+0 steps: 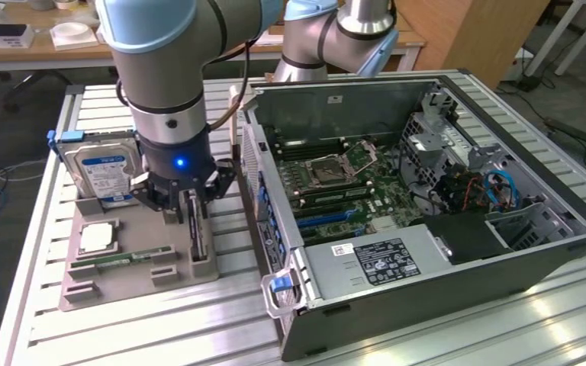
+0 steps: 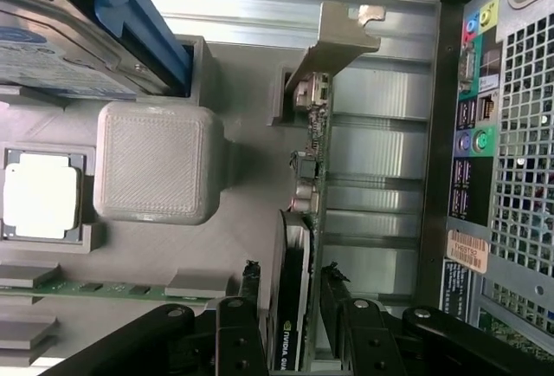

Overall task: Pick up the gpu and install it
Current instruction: 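Pick up the gpu and move the gpu toward the slot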

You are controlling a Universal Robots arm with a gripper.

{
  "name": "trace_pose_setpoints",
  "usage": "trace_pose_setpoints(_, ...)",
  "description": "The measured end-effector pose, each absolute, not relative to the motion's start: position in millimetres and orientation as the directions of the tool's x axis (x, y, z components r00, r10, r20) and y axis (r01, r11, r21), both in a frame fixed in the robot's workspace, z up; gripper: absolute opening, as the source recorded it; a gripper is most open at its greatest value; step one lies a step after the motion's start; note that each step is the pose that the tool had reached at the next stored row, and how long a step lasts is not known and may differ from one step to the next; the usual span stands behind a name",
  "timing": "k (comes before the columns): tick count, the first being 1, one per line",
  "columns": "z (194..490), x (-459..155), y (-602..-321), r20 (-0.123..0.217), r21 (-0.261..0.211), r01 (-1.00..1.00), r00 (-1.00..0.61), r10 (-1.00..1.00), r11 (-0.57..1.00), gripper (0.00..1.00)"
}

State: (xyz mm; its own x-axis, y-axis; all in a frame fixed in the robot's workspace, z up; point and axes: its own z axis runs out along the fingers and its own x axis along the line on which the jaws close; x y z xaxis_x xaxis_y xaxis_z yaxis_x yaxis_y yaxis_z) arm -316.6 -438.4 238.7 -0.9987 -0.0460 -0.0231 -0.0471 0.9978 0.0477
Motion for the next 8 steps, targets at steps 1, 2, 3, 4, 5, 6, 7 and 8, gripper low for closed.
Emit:
trace_pose_setpoints(1, 238.3, -316.6, -438.4, -0.023, 0.048, -0.043, -0.999, -0.041, 0.998, 0.42)
trace_pose_setpoints(2, 237.9, -316.5, -438.4, -0.023, 0.048, -0.037, -0.999, -0.036, 0.998, 0.42)
trace_pose_setpoints(3, 237.5, -316.4, -438.3, -0.023, 0.048, -0.032, -0.999, -0.031, 0.998, 0.42)
trace_pose_setpoints(4, 237.1, -316.4, -438.3, -0.023, 0.048, -0.026, -0.999, -0.025, 0.999, 0.42)
trace_pose_setpoints(5, 236.7, -316.3, -438.3, -0.023, 0.048, -0.021, -1.0, -0.02, 0.999, 0.42)
trace_pose_setpoints(6, 236.4, -316.2, -438.3, -0.023, 0.048, -0.018, -1.0, -0.016, 0.999, 0.42)
trace_pose_setpoints(7, 235.9, -316.0, -438.3, -0.023, 0.048, -0.015, -1.0, -0.013, 0.999, 0.42)
trace_pose_setpoints(8, 235.4, -315.9, -438.3, -0.023, 0.048, -0.012, -1.0, -0.011, 0.999, 0.42)
